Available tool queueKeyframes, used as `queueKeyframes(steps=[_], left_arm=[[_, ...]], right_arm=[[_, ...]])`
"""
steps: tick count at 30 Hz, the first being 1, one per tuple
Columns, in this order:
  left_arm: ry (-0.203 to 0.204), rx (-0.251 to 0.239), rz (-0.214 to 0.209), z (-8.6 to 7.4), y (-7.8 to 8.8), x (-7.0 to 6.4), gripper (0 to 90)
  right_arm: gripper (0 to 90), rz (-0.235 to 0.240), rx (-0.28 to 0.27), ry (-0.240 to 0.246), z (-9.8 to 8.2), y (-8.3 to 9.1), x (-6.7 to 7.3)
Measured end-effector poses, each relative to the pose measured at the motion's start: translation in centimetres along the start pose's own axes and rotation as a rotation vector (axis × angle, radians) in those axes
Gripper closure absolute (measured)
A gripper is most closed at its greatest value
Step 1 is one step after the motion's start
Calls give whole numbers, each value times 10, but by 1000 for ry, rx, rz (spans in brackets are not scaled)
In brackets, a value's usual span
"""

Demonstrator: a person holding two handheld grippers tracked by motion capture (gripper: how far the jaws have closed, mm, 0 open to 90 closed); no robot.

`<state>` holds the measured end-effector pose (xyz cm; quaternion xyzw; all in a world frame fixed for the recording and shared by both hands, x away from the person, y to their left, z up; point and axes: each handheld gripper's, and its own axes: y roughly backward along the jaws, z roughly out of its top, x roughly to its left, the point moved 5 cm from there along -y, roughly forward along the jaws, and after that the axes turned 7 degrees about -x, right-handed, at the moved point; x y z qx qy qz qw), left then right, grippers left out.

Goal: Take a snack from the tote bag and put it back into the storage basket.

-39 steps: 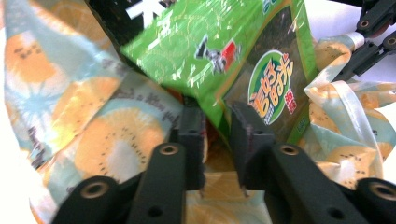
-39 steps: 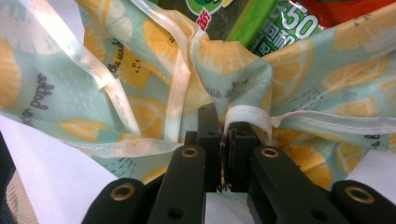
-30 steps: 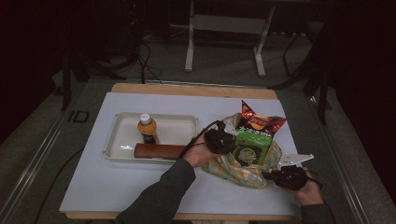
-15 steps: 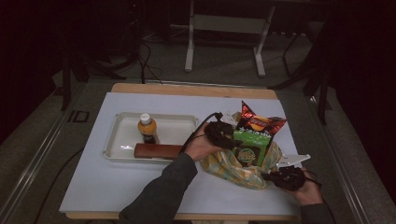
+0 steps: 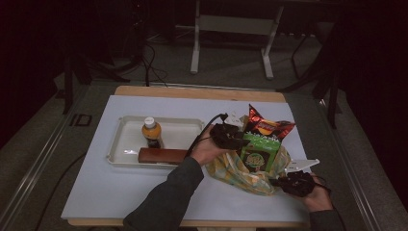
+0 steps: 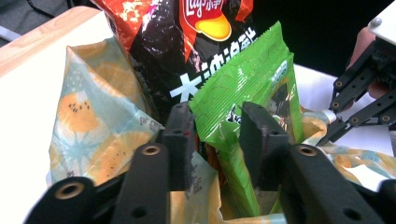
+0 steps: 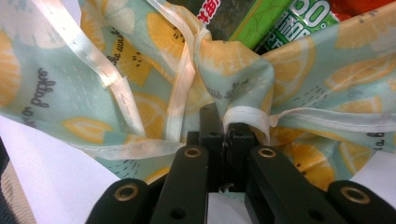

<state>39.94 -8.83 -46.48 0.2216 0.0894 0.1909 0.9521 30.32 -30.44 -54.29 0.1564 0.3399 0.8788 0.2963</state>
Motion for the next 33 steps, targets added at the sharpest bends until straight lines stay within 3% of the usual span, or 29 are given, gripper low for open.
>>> queueKeyframes(steps=[10, 22, 33], left_arm=[[-13, -16, 17, 2, 4, -1, 877], [-40, -34, -30, -3, 15, -11, 892], [-73, -55, -75, -8, 30, -23, 893]], right_arm=[[888, 0, -3, 2, 1, 1, 0], [867, -19, -26, -4, 4, 6, -2], [758, -47, -71, -7, 12, 17, -3]])
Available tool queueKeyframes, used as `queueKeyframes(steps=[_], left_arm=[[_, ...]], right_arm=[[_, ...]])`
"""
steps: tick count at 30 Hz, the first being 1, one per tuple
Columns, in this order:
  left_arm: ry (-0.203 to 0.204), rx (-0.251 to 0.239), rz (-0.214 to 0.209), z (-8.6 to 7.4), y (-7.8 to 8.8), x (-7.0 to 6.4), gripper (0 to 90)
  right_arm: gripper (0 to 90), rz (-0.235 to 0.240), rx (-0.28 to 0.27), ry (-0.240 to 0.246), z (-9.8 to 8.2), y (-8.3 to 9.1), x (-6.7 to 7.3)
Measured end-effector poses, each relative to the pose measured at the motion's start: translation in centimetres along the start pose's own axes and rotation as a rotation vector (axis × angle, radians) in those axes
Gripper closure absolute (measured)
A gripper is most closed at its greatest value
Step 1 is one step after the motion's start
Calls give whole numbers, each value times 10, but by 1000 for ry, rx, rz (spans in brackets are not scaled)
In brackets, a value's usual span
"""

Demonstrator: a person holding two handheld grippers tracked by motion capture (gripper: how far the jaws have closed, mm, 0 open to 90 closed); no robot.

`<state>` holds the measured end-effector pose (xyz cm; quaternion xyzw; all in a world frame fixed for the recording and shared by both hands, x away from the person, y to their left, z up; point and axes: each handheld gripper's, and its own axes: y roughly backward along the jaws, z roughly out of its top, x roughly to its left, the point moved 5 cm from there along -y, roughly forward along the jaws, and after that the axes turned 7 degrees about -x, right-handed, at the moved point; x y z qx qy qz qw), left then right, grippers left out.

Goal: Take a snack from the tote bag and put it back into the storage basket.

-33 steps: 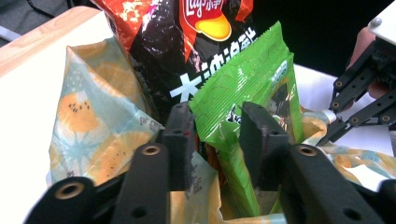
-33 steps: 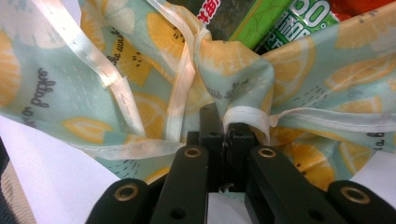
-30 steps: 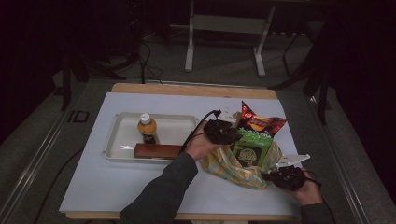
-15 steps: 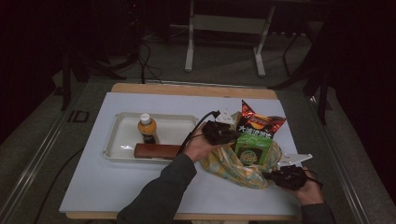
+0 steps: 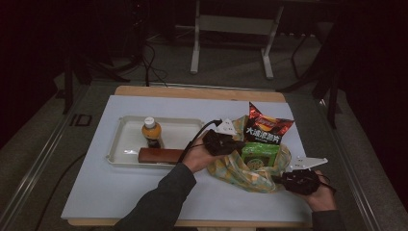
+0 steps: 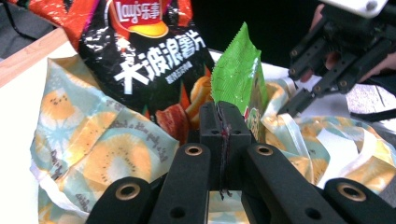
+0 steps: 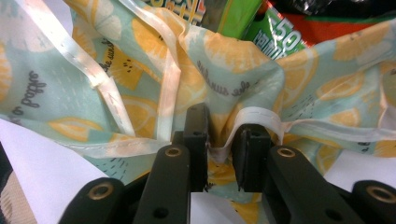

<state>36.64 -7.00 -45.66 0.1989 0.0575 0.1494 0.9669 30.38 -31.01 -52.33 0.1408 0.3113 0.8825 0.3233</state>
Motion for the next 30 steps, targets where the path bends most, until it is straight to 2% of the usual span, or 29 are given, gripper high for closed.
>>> queueKeyframes(steps=[10, 20, 30], left_arm=[[-28, 1, -17, 1, 2, -7, 893], [-34, 0, -18, 1, 4, -9, 893], [-45, 8, -18, 1, 5, -10, 893]], right_arm=[[655, -12, -51, -4, 7, 17, -2], [618, -29, -129, -29, 11, 43, -9], [606, -41, -135, -14, 22, 53, -10]])
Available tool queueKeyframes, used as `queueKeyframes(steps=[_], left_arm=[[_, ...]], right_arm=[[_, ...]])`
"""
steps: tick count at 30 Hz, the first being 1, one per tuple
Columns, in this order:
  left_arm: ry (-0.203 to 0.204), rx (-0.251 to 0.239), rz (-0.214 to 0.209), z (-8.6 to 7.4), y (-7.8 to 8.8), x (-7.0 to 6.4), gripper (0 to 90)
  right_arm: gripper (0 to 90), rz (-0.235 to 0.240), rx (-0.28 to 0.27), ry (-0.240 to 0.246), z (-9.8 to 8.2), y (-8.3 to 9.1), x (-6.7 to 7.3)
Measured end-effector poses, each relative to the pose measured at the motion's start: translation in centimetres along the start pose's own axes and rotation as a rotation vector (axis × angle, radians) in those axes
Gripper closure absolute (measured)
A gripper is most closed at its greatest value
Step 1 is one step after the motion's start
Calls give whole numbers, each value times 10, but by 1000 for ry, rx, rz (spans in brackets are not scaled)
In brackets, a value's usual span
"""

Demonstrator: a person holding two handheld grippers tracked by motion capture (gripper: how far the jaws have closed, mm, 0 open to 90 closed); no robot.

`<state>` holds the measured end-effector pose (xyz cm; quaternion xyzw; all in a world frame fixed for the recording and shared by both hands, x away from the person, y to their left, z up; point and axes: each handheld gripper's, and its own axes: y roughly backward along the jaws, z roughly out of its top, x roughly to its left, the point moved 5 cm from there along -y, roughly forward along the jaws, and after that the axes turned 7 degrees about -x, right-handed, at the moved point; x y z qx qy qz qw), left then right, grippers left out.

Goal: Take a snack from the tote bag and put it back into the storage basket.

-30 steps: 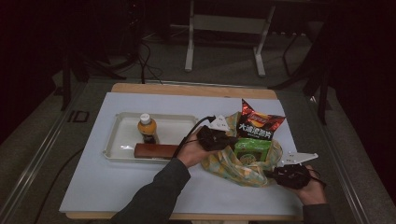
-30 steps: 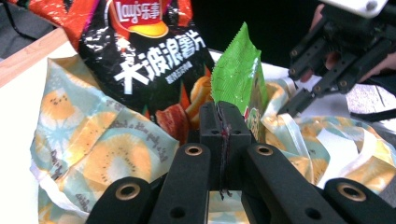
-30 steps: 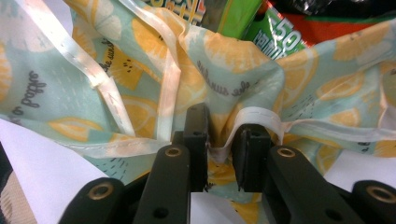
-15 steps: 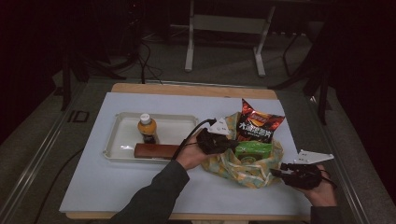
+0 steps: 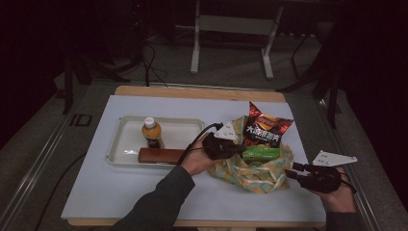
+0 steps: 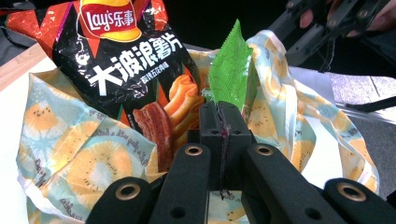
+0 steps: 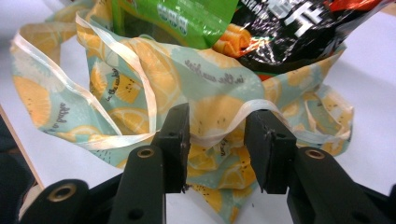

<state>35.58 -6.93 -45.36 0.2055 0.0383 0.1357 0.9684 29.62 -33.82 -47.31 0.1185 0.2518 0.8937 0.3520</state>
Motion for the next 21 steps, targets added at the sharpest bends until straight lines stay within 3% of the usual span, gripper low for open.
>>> queueKeyframes(steps=[11, 21], left_arm=[[-4, 2, 1, 1, 0, -1, 893], [-12, 4, -2, 2, -1, -2, 893]], right_arm=[[595, -15, -21, -17, 2, 13, -5], [596, 14, 6, 10, 10, -7, -2]])
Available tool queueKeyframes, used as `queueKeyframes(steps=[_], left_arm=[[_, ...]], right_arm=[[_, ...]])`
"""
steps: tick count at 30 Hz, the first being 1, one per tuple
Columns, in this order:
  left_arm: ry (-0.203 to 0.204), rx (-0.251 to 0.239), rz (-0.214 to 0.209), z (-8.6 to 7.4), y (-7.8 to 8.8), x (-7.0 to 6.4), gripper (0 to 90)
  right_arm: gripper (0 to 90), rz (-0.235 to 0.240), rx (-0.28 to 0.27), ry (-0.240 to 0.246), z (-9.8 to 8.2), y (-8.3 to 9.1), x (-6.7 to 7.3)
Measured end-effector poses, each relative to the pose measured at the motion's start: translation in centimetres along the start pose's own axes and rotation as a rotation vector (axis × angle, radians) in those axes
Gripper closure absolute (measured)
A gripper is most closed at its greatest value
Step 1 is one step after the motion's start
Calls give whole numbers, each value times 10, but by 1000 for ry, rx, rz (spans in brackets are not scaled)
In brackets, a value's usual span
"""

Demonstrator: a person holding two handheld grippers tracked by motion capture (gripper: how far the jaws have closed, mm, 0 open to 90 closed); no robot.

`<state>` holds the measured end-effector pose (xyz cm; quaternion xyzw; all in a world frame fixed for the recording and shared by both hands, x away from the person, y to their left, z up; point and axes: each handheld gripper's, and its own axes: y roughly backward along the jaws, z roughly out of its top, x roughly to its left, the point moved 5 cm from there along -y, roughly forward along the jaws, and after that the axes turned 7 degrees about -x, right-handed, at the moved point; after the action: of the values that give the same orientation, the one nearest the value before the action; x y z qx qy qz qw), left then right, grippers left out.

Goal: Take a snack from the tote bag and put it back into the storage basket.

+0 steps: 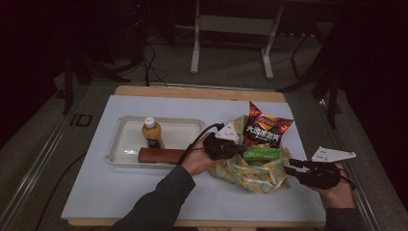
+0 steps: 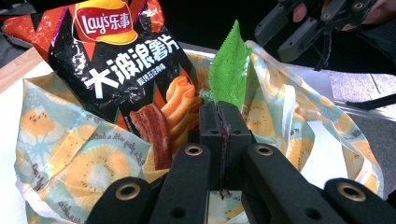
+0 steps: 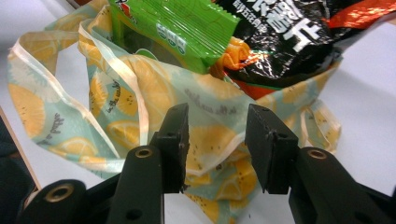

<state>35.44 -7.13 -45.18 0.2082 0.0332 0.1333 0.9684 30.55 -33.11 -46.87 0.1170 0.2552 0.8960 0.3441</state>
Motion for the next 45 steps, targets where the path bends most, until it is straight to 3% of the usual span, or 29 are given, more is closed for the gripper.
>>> queueKeyframes(steps=[15, 27, 34, 45], left_arm=[[-11, 0, -11, 2, 0, -2, 893], [-14, 1, -21, 2, 0, -3, 893], [-11, 9, -21, 1, -1, -2, 881], [0, 11, -12, 0, -2, 1, 764]], right_arm=[[529, 52, 7, -4, 11, -24, -3], [510, 130, 25, 2, 12, -46, 2], [587, 155, 33, 16, 10, -53, 8], [691, 167, -13, 33, 7, -48, 12]])
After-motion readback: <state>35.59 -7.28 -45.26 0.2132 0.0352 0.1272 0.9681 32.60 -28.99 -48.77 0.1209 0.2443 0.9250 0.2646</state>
